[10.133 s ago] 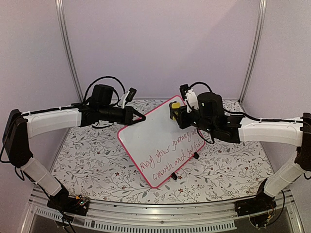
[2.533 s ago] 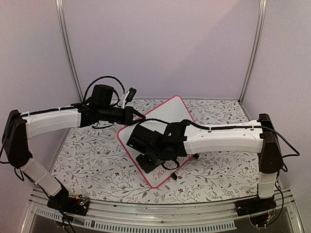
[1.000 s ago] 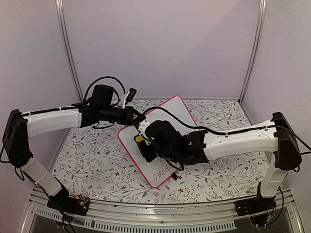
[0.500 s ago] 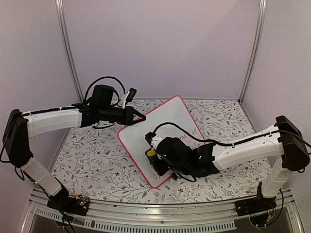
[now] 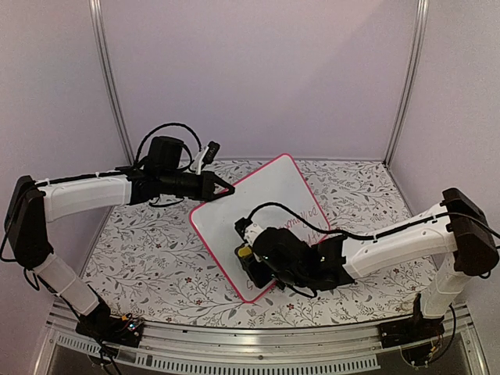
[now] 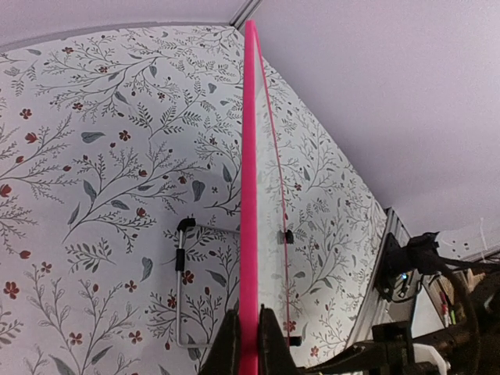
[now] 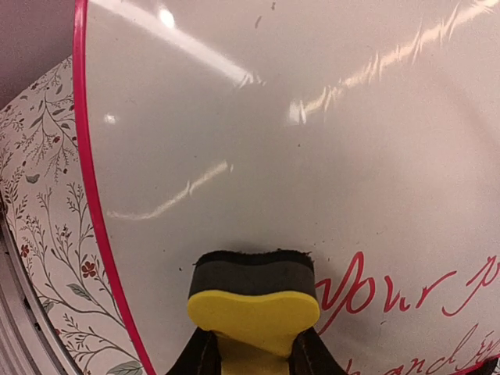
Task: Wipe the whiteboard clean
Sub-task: Erase the whiteboard at the center of the board.
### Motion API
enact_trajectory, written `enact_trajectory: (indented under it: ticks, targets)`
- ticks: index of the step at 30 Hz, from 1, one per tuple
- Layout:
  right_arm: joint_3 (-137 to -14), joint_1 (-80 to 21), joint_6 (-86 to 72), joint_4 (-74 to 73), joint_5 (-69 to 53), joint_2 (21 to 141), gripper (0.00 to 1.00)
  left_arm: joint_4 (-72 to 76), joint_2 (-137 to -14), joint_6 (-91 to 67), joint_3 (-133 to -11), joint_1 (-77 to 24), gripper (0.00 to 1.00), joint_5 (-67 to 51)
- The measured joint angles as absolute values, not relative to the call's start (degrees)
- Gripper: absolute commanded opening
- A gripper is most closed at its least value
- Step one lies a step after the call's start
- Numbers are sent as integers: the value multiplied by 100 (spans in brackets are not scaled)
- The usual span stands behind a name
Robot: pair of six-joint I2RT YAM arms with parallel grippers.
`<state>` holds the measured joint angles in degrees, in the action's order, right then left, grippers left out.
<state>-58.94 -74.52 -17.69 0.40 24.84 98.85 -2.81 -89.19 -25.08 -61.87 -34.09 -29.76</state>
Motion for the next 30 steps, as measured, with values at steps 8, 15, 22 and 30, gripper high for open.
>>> enact_trajectory:
  ticks: [8,15,22,30]
  targets:
    - [-6595,-7463,-1426,351,2587,10195,26,-276,-8927,-2510,-6189,-3409,0,-2976]
    - [-6528,-7463,-1356,521,2604,10208,26,-276,-8927,-2510,-6187,-3406,0,-2976]
    - [-5815,-7531,-1675,552,2609,9968,26,-270,-8932,-2508,-6187,-3406,0,-2980]
    - [-5660,-7638,-1909,421,2679,9946,26,-261,-8936,-2508,-6189,-3406,0,-2993]
